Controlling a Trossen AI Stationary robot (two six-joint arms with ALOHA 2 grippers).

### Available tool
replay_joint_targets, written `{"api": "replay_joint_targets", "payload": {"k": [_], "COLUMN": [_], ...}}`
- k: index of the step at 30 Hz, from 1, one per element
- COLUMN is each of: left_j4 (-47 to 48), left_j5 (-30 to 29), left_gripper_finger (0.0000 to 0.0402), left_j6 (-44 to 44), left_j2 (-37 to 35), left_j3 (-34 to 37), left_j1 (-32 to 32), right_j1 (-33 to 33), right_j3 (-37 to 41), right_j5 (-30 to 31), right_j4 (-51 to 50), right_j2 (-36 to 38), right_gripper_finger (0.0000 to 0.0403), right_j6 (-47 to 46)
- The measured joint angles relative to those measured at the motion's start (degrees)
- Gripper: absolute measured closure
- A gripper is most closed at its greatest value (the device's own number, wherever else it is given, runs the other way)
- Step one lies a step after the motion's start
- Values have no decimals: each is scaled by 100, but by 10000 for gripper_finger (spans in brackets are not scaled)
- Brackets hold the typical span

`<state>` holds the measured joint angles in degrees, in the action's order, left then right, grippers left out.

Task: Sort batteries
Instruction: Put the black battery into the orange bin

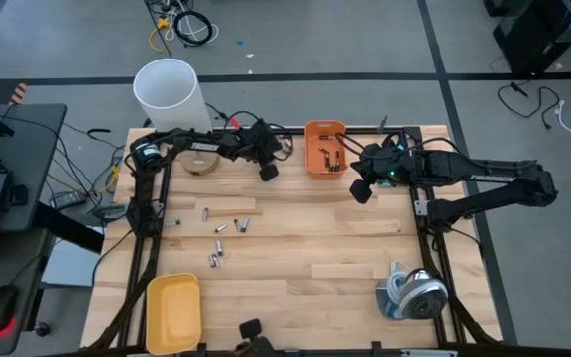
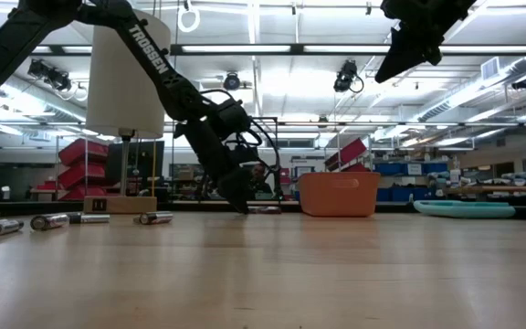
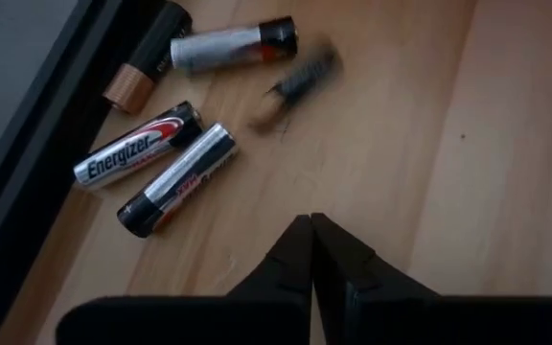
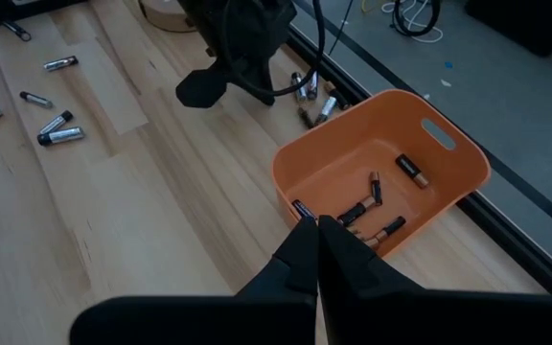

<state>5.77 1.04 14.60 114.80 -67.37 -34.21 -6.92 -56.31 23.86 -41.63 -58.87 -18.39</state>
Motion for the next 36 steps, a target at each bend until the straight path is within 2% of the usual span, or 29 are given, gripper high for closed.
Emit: {"api": "replay_joint_targets", "payload": {"k": [15,17,19,23,29,36], "left_j4": [7,40,176,193,571,765], "left_j5": [13,161,586,1062,977,820], "left_gripper_finger": [400,400,401,401,401,401], "left_j6": [-146,-147,-154,-150,149,183], "left_j2": [-7,-55,-188,-826,-1959,-3368], "left_j3": [4,11,37,26,25,281], "left_j1": [70,102,159,398,848,1107], "right_j1": [0,0,0,-4,-38,-257], "right_j3": [0,0,2,-15,-562,-1842], "right_j5": [0,1,20,-57,-132,-142], "right_j4": [-2,4,112,673,857,534], "right_j2": [1,0,2,-49,-670,-1913], "right_gripper_finger": [403,403,403,403,403,403], "right_j6": [0,-2,-71,-117,138,588]}}
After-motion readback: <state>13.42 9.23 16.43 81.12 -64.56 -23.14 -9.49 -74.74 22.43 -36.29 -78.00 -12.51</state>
